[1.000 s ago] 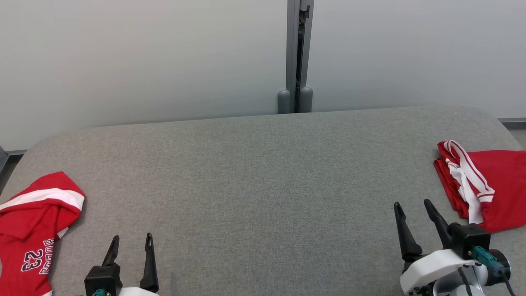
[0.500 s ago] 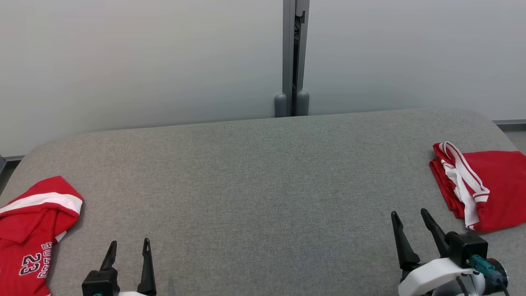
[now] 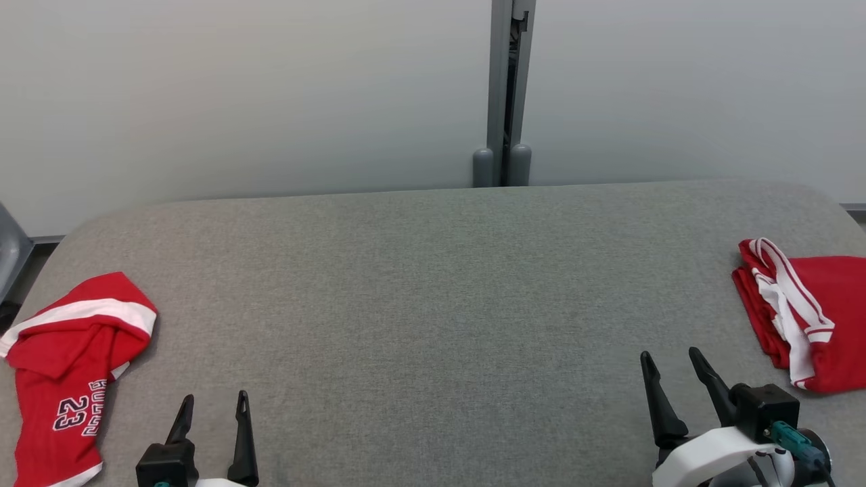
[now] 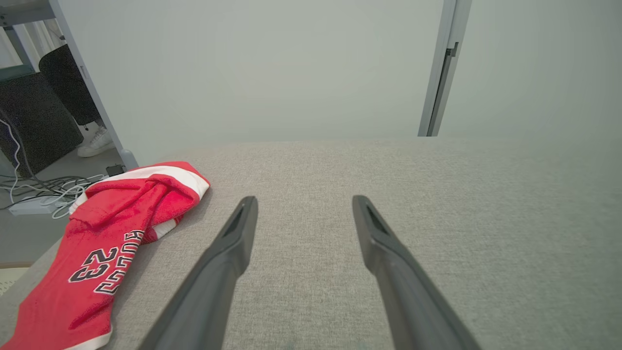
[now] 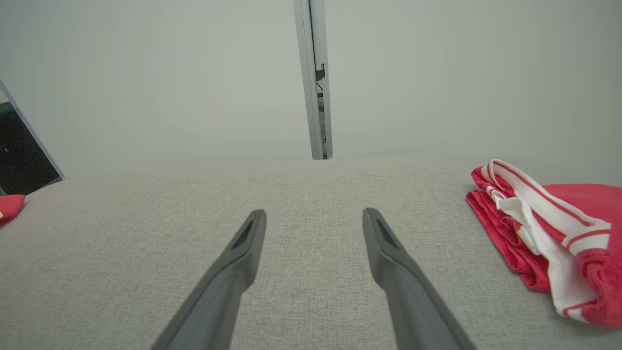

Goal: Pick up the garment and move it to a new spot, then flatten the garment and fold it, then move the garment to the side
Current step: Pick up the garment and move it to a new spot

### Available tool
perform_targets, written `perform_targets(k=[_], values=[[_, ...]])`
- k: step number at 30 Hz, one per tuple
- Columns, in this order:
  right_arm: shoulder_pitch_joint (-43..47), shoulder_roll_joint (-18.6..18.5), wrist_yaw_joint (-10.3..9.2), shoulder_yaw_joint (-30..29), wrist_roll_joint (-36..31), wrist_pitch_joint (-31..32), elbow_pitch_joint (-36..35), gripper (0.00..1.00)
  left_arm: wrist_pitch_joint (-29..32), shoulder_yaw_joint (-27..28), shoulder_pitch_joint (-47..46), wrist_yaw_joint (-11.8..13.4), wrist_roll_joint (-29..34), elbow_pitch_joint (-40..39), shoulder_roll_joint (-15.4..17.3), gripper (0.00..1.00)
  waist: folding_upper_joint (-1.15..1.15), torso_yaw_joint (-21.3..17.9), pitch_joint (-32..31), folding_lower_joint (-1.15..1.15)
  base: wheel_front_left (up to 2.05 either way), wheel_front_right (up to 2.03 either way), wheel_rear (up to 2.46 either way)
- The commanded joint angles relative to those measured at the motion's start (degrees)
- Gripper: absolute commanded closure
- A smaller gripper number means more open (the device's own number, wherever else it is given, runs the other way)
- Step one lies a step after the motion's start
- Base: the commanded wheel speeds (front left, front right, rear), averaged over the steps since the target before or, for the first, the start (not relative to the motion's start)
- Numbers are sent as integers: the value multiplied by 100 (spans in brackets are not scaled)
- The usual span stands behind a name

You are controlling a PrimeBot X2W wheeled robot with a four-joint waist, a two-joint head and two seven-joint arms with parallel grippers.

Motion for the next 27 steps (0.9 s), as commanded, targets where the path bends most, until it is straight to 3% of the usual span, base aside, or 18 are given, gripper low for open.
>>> perform_targets(k=[1, 8, 23, 27], values=[[4, -35, -2, 28, 19, 2, 11, 0, 0, 15, -44, 18, -2, 0, 21, 0, 0, 123, 33, 0, 0, 0, 0], [-3, -35, -2, 147, 112, 2, -14, 0, 0, 94, -92, 24, 67, 28, 22, 0, 0, 812, 124, 0, 0, 0, 0], [-51, -36, -2, 437, 311, 2, 21, 0, 0, 577, 88, -47, 204, 31, 28, 0, 0, 2683, 236, 0, 0, 0, 0], [-130, -37, -2, 574, 340, 2, 65, 0, 0, 719, 143, 3, 157, -40, 23, 0, 0, 2909, 290, 0, 0, 0, 0]])
